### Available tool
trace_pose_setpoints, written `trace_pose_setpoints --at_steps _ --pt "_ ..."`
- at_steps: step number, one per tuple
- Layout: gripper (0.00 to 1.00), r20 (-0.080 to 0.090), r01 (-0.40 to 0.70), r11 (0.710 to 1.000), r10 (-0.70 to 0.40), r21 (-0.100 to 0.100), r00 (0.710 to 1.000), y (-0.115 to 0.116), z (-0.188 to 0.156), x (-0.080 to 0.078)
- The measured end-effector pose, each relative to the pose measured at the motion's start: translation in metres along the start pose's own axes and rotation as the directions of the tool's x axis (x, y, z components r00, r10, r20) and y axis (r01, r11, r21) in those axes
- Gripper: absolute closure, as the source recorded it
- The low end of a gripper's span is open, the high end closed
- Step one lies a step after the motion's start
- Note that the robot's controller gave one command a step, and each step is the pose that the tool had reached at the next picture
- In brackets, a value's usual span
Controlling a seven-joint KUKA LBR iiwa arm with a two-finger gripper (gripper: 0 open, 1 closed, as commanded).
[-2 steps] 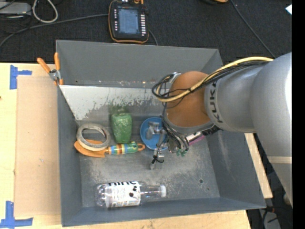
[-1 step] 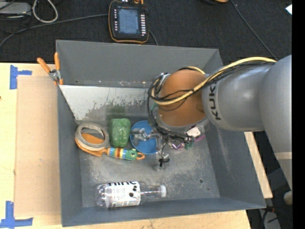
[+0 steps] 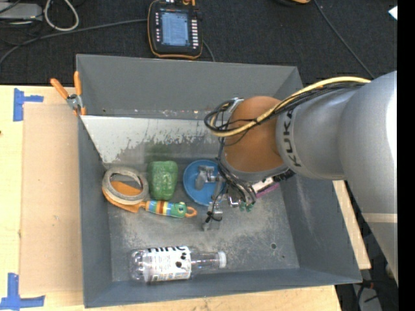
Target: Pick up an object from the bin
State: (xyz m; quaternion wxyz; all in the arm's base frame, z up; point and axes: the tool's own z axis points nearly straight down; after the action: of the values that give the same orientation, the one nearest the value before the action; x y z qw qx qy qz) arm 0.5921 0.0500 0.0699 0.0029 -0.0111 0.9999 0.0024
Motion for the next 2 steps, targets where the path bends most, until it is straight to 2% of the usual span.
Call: trace_pose_setpoints --at_steps 1,2 --pt "1.00 -0.006 0.540 0.841 -0.540 -0.003 0.841 0.0147 -0.0007 -0.0046" --pt "1.00 -0.006 0.539 0.842 -0.539 -0.003 0.842 0.0145 -0.0007 -0.0046"
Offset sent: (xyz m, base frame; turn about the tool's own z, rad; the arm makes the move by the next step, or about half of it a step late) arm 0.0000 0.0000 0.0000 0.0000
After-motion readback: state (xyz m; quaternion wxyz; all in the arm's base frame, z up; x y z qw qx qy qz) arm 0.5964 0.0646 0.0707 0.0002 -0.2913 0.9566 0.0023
